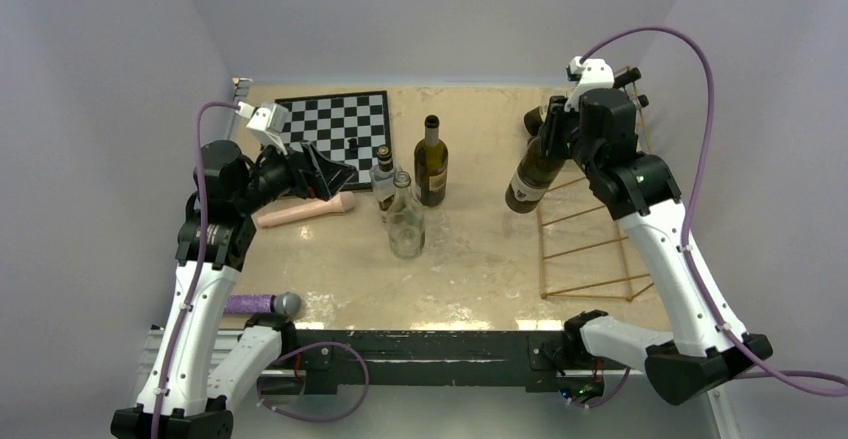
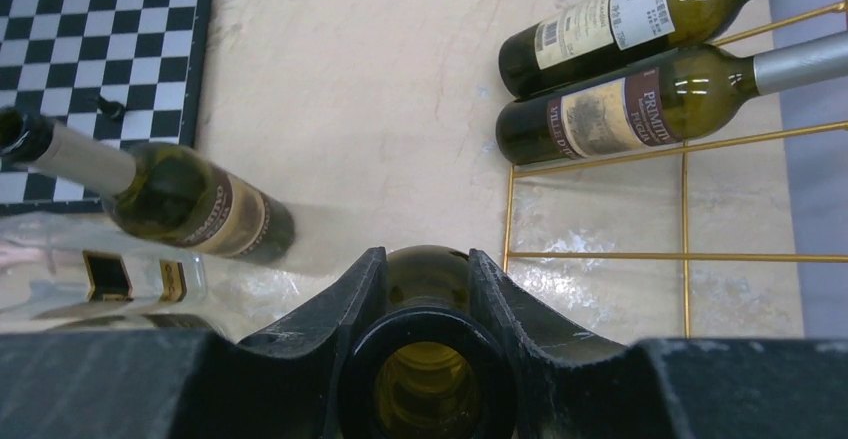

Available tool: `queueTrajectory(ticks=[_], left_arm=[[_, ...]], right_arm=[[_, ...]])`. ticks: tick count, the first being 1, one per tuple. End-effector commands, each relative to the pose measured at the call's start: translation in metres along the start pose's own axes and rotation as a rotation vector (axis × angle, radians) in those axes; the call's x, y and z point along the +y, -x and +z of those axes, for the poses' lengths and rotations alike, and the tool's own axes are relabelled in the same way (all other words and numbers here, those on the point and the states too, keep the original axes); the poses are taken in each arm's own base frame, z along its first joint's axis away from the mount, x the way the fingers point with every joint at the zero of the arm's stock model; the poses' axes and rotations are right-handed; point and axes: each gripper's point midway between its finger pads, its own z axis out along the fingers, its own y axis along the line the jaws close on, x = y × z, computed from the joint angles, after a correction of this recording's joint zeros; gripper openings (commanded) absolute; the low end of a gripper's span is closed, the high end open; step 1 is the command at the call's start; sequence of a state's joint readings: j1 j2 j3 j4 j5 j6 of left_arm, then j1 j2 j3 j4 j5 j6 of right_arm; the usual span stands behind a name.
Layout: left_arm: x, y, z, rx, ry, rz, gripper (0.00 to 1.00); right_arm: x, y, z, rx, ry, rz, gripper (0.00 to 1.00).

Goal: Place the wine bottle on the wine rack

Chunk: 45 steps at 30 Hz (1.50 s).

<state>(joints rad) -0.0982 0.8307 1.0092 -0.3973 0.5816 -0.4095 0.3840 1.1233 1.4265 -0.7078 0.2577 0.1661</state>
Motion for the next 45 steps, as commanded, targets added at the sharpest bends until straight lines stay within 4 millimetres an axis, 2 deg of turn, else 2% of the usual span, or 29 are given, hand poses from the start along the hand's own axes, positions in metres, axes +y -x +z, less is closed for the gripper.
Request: queueTrajectory(ticks=[1, 5, 13, 18, 20, 22, 31, 37, 45], left_arm=[[-0.012, 0.019, -0.012, -0.059, -0.005, 0.031, 0.98], [-0.014, 0.027, -0.022, -0.067, 0.035, 0.060, 0.99], [-0.011, 0.018, -0.026, -0.047, 0.059, 0.044, 0.99], [-0.014, 0.019, -0.031, -0.052, 0.058, 0.044, 0.99], [-0.013, 0.018, -0.032, -0.051, 0.067, 0.044, 0.99], [-0.010, 0.016, -0.033, -0.044, 0.079, 0.041, 0.99], [-0.007, -0.008, -0.029, 0.031, 0.069, -0.042, 0.99], [-0.005, -0.012, -0.029, 0.039, 0.080, -0.053, 0.99], [0.000, -0.020, -0.030, 0.060, 0.101, -0.063, 0.99]], right_arm=[[-0.001, 0.061, 0.005, -0.168, 0.077, 0.163, 0.00], [-0.015, 0.072, 0.023, -0.167, 0.048, 0.191, 0.00], [-0.058, 0.086, 0.053, -0.191, -0.029, 0.297, 0.00], [-0.080, 0.082, 0.076, -0.177, -0.077, 0.327, 0.00], [-0.082, 0.080, 0.086, -0.170, -0.081, 0.337, 0.00], [-0.101, 0.079, 0.093, -0.173, -0.119, 0.360, 0.00], [-0.129, 0.059, 0.112, -0.149, -0.189, 0.413, 0.00], [-0.145, 0.049, 0.124, -0.140, -0.214, 0.449, 0.00], [-0.155, 0.022, 0.138, -0.101, -0.227, 0.493, 0.00]])
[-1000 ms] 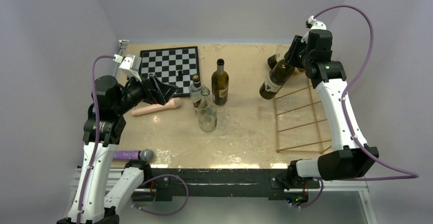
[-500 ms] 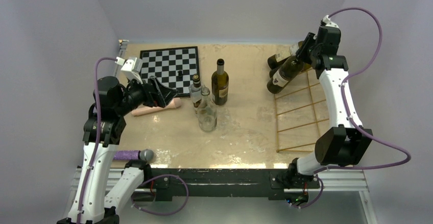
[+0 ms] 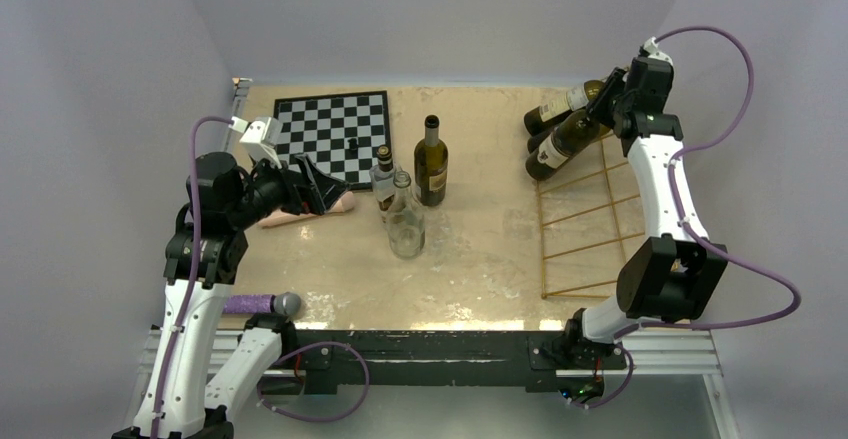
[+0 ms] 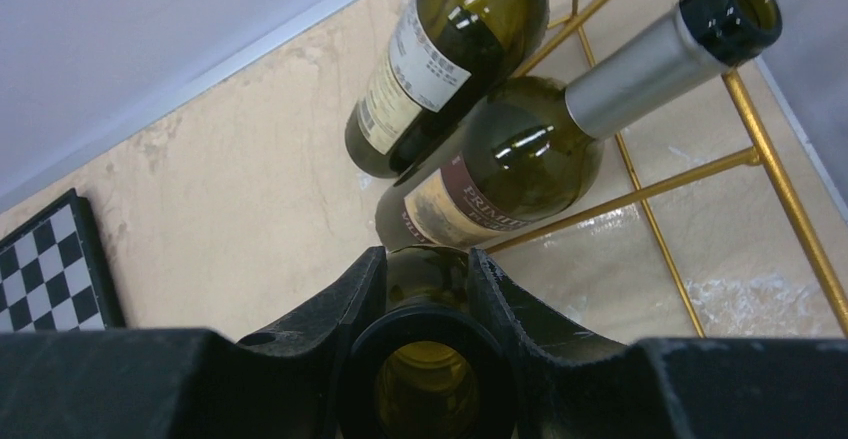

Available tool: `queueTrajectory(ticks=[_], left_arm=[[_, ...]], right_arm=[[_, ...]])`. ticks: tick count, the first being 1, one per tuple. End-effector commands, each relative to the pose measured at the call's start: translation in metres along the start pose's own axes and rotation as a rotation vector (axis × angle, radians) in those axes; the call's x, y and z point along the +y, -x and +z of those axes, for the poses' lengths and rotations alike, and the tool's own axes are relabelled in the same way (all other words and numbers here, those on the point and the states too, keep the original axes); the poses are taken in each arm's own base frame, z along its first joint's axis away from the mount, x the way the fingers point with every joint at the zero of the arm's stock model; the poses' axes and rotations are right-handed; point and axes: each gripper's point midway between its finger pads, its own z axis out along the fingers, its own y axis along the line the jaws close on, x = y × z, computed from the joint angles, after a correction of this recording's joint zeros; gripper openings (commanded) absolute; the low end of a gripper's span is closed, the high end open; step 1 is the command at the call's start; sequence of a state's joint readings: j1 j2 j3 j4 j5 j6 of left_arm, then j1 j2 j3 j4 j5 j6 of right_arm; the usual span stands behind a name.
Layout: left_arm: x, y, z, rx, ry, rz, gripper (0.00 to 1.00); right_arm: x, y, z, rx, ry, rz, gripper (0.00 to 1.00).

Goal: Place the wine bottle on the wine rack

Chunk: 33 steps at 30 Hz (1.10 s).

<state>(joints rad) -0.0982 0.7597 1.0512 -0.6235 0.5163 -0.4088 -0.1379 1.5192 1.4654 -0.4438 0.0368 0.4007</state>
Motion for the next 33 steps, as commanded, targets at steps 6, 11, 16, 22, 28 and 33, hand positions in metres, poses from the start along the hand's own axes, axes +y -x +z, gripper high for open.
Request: queueTrajectory(ticks=[6, 11, 16, 22, 28, 33], left_arm=[[0.002, -0.004, -0.002, 0.001, 0.011, -0.007, 0.99], [0.003, -0.007, -0.004, 0.008, 0.018, -0.003, 0.99], [0.006, -0.010, -0.005, 0.012, 0.028, -0.002, 0.98], [0.008, -0.015, -0.004, 0.020, 0.033, -0.007, 0.98], [0.009, -0.018, -0.006, 0.026, 0.037, 0.000, 0.98], [0.010, -0.019, -0.006, 0.027, 0.041, -0.001, 0.98]], right_arm=[[0.004, 0.018, 0.008, -0.104, 0.052, 0.076, 0.00], [-0.007, 0.002, 0.014, -0.078, 0.028, 0.092, 0.00], [-0.017, -0.010, 0.015, -0.066, -0.003, 0.114, 0.02], [-0.028, -0.019, 0.010, -0.075, -0.044, 0.140, 0.22], [-0.041, -0.029, 0.007, -0.076, -0.085, 0.161, 0.44], [-0.049, -0.043, 0.009, -0.054, -0.104, 0.180, 0.50]])
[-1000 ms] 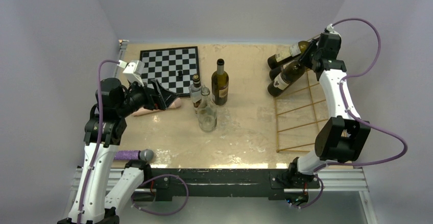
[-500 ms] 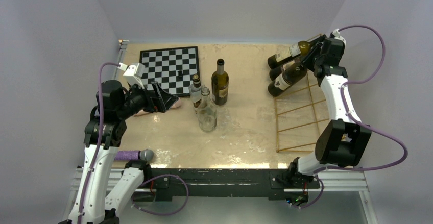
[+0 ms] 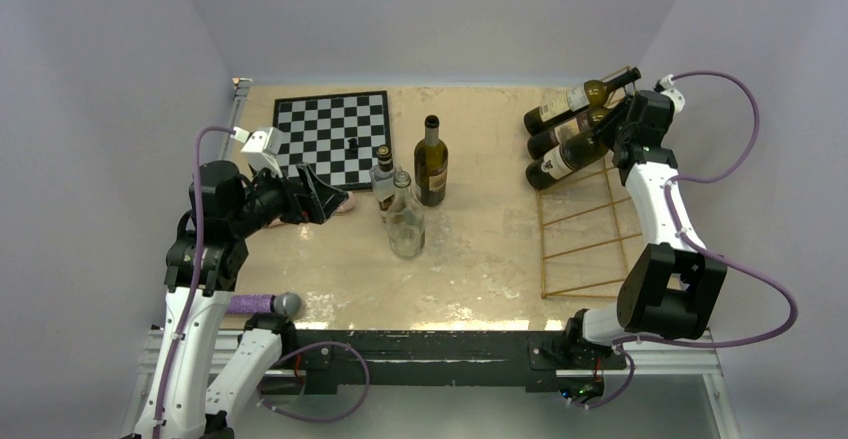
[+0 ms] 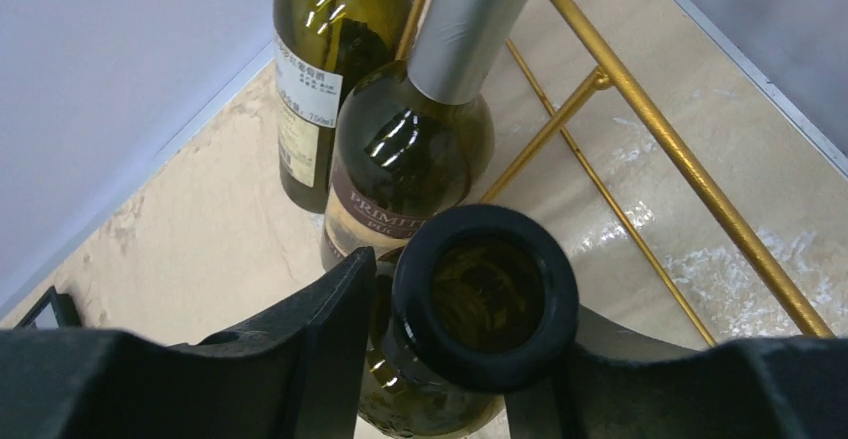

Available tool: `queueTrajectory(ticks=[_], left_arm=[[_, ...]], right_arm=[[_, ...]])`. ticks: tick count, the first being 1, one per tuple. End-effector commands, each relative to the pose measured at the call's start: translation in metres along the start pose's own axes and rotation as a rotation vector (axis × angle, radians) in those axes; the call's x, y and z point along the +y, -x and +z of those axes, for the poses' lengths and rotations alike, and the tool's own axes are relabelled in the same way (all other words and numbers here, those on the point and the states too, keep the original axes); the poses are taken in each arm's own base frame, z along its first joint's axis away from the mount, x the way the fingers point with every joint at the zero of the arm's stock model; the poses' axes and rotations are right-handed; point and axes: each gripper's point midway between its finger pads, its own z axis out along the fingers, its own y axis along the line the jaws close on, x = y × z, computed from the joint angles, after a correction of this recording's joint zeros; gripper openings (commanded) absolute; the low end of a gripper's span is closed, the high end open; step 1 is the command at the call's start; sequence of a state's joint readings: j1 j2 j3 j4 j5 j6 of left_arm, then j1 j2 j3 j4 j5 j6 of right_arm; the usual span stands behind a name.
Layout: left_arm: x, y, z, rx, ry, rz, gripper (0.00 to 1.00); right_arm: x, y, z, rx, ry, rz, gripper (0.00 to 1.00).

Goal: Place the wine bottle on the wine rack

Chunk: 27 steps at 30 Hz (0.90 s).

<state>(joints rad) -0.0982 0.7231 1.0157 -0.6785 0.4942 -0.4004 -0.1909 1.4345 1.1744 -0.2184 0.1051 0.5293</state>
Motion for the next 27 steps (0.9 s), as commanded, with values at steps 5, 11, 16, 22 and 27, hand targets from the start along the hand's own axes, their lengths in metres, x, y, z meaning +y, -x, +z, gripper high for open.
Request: queueTrajectory(ticks=[5, 11, 16, 22, 27], left_arm=[[0.004, -0.002, -0.001, -0.007, 0.009, 0.015, 0.98], [0.005, -0.004, 0.001, -0.005, 0.011, 0.011, 0.98], [0.006, -0.006, 0.002, -0.001, 0.011, 0.008, 0.98], [0.008, -0.011, 0.003, 0.010, 0.015, -0.001, 0.98], [0.007, -0.011, 0.001, 0.004, 0.013, 0.002, 0.98]], right_arm=[[-0.012, -0.021, -0.002, 0.035, -0.035, 0.036, 0.57], [-0.025, -0.033, -0.004, 0.054, -0.082, 0.049, 0.68], [-0.034, -0.036, -0.010, 0.043, -0.113, 0.052, 0.78], [-0.040, -0.035, -0.018, 0.040, -0.144, 0.041, 0.82], [-0.046, -0.022, -0.035, 0.015, -0.188, 0.026, 0.87]])
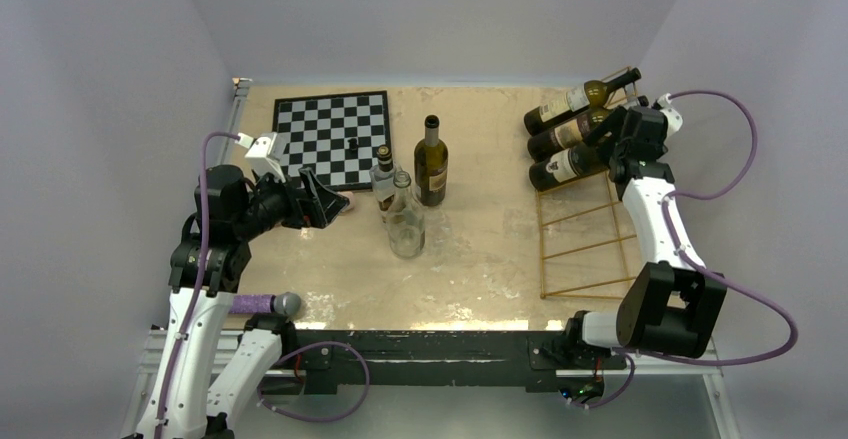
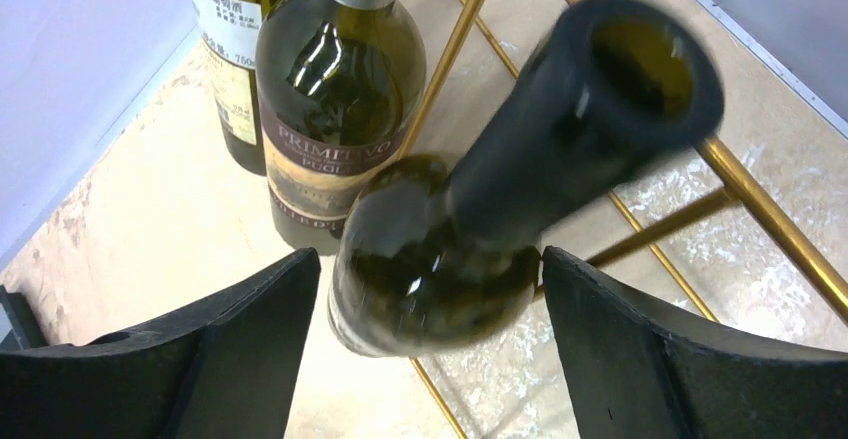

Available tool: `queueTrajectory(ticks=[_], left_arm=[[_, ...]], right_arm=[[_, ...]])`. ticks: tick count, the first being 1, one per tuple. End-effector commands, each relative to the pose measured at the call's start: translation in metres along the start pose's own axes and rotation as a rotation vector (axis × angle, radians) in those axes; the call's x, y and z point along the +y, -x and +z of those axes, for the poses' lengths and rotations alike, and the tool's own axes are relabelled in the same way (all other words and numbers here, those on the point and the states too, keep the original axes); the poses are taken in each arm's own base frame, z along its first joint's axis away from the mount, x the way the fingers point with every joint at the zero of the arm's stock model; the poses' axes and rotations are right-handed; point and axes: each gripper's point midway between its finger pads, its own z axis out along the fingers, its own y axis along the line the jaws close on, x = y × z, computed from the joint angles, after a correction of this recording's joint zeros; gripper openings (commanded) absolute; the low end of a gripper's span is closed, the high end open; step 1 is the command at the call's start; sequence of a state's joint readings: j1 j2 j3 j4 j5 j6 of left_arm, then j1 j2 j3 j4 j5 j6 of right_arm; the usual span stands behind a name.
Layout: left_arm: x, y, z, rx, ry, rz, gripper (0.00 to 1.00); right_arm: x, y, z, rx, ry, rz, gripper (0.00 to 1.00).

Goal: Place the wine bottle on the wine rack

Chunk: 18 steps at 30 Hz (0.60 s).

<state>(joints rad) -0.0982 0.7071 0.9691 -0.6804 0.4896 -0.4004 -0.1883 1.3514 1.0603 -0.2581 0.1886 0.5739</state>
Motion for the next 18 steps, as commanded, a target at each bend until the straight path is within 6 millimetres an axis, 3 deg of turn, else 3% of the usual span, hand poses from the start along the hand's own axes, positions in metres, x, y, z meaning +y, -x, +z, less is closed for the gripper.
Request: queueTrajectory(ticks=[1, 8, 11, 14, 18], left_arm=[[-0.001, 0.004, -0.002, -0.023, -0.003, 0.018, 0.98], [-0.004, 0.003, -0.004, -0.024, -0.016, 0.016, 0.98], [-0.006, 0.003, -0.008, -0.028, -0.018, 0.020, 0.98], [-0.009, 0.003, -0.012, -0.038, -0.022, 0.029, 0.98], [-0.013, 0.006, -0.018, -0.046, -0.027, 0.037, 0.98]], right_arm=[[-0.018, 0.007, -0.023, -0.009, -0.092, -0.009, 0.89], [-0.030, 0.020, -0.049, -0.039, -0.152, -0.030, 0.96], [-0.024, 0.025, -0.065, -0.057, -0.098, -0.044, 0.96], [-0.002, 0.028, -0.087, -0.053, 0.046, -0.086, 0.96], [0.048, 0.013, -0.129, 0.041, 0.365, -0.192, 0.99]])
